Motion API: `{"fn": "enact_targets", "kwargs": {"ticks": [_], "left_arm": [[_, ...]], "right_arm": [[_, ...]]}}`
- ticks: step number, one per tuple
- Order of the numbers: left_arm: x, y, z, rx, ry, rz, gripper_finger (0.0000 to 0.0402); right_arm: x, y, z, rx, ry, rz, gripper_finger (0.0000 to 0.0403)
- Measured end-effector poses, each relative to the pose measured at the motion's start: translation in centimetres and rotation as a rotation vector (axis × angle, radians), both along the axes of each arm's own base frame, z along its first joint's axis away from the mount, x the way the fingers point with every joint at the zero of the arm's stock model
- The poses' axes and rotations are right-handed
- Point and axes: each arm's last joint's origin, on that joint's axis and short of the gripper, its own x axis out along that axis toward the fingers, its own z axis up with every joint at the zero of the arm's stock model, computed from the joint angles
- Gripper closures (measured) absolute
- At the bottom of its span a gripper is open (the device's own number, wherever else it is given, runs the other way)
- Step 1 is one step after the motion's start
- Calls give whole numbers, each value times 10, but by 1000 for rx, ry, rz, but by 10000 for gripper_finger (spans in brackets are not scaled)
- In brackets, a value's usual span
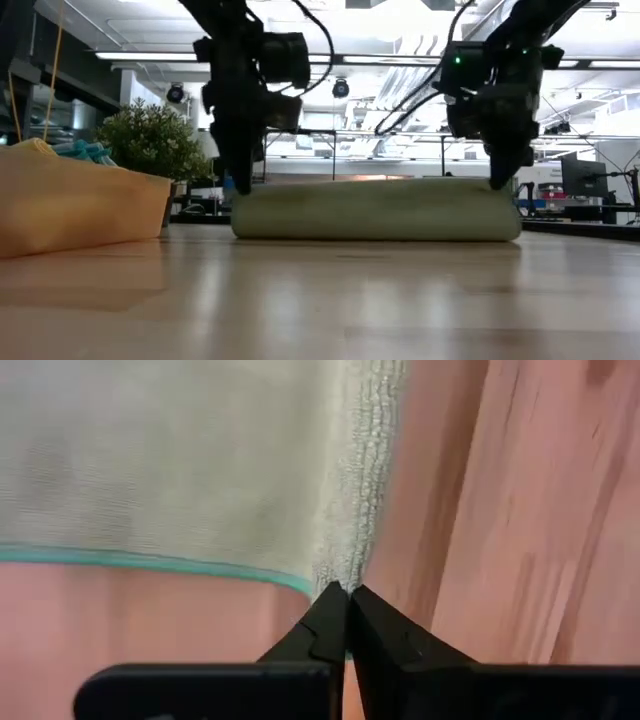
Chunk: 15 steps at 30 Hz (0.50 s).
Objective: Fold microfiber towels
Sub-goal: Fold the green microfiber towel
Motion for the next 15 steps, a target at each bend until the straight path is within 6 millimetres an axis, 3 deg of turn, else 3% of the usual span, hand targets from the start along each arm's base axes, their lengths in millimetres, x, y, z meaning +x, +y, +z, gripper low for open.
{"fn": "enact_targets", "kwargs": {"ticks": [8,15], "left_arm": [[-12,55,0,34,-53,193,401],[-16,76,-2,112,-71,261,401]], "right_arm": [[-12,-32,1,-82,32,-207,402],[-11,-38,0,-98,21,-283,403]]}}
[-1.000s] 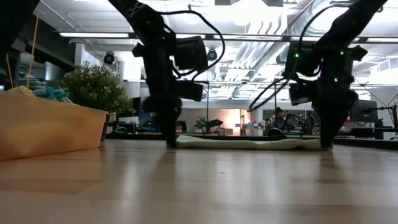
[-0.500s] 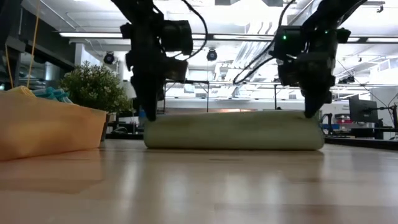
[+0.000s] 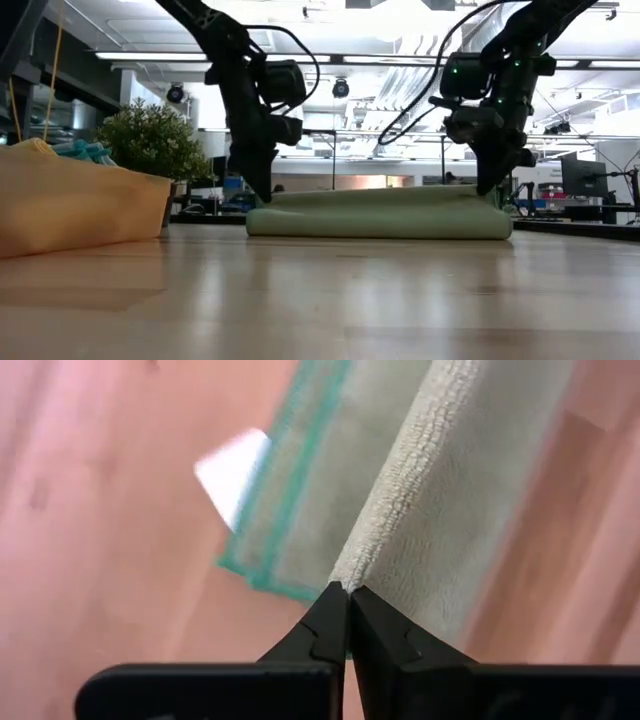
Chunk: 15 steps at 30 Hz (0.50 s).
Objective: Fold microfiber towels
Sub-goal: Fold the green microfiber towel
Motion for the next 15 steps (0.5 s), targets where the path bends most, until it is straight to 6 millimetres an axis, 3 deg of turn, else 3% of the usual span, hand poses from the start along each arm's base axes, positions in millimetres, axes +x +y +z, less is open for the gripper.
{"fn": "enact_targets", "kwargs": {"ticks": [11,15], "left_arm": [[3,0,-2,67,21,21,398],[2,2,-2,124,53,38,375]], "right_arm": [[4,-4,-4,-42,26,-70,400],[4,-7,-4,-65,23,-84,363]]}}
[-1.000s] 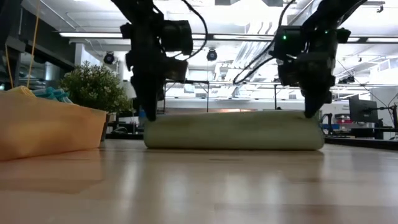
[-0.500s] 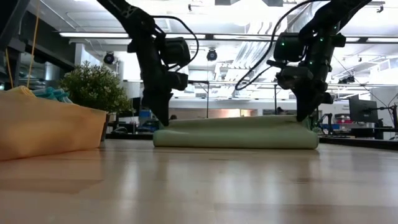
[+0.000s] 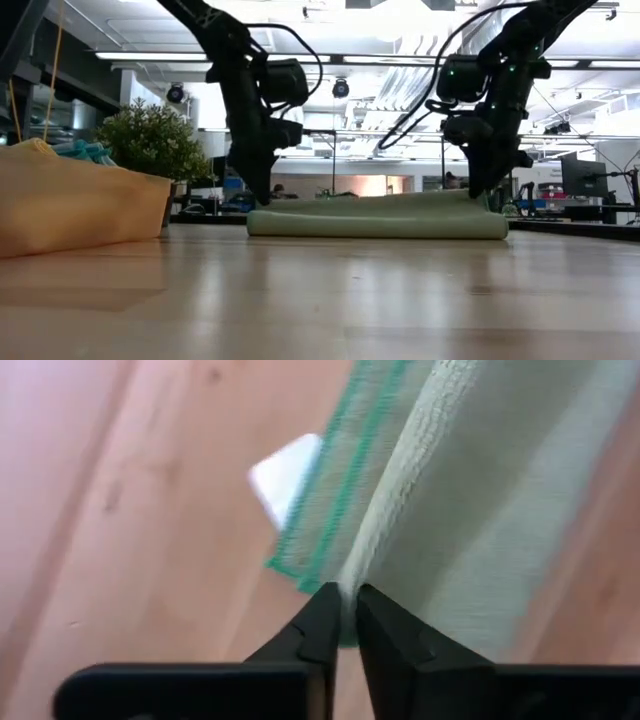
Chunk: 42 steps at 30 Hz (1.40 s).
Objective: Fold microfiber towels
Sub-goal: Fold the green microfiber towel
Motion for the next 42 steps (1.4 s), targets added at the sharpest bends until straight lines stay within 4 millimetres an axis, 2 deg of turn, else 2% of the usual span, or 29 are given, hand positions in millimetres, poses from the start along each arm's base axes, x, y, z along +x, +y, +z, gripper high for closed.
{"fn": "enact_targets", "kwargs": {"ticks": [6,10,14,17,20,25,31,37,42], "left_arm": [[-7,10,1,27,22,32,305],[-14,16,14,23,53,7,258],[-15,15,40,19,-4,-52,223],[-11,5,53,-28,-127,-131,211],[-2,-8,56,-42,-173,-214,210],[15,-26,47,24,-140,-307,216],[25,-35,36,32,-119,-331,217],[26,-34,34,9,-121,-264,217],[26,-35,34,3,-124,-245,217]], "right_arm": [[-2,-11,5,-66,6,-14,247],[1,-20,27,-125,-29,76,181],[4,-22,55,-154,-80,190,156],[2,-18,60,-75,-73,209,153],[-5,-13,46,27,-22,92,153],[-20,-3,1,166,46,-156,153],[-26,6,-39,207,-29,-373,153],[-21,12,-55,218,-151,-510,153],[-17,16,-62,216,-131,-577,164]]}}
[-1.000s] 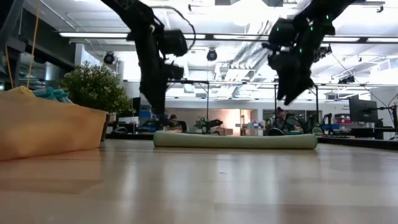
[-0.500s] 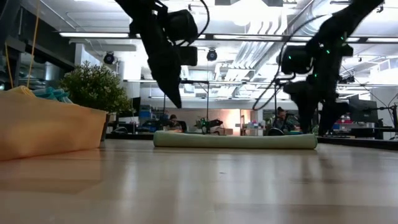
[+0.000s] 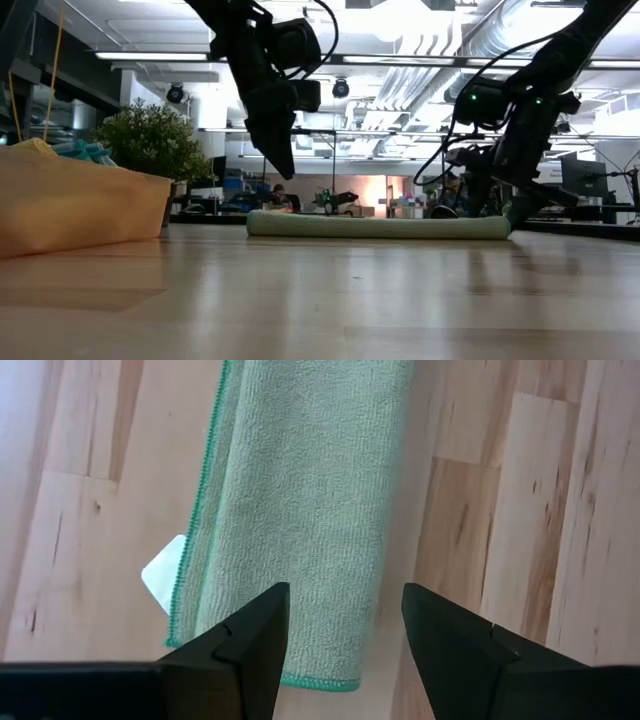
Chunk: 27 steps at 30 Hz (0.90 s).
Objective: Fold microfiber towels
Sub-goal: Fold the green microfiber towel
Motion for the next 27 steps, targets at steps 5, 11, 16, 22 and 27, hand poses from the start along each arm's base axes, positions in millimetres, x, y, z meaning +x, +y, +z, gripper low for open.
{"fn": "enact_targets", "kwargs": {"ticks": [5,11,16,22,27], "left_arm": [[0,0,0,-3,-1,7,218],[-4,4,8,17,-19,28,218],[-11,8,21,51,-47,53,218],[-20,10,41,101,-94,72,218],[-22,10,45,110,-108,75,218]], "right_arm": [[3,0,0,-13,-24,-54,215],[4,2,-1,-38,-3,-75,317],[0,2,-3,-64,50,-9,388],[-20,2,6,-63,144,22,399],[-39,3,22,-95,180,-31,401]]}}
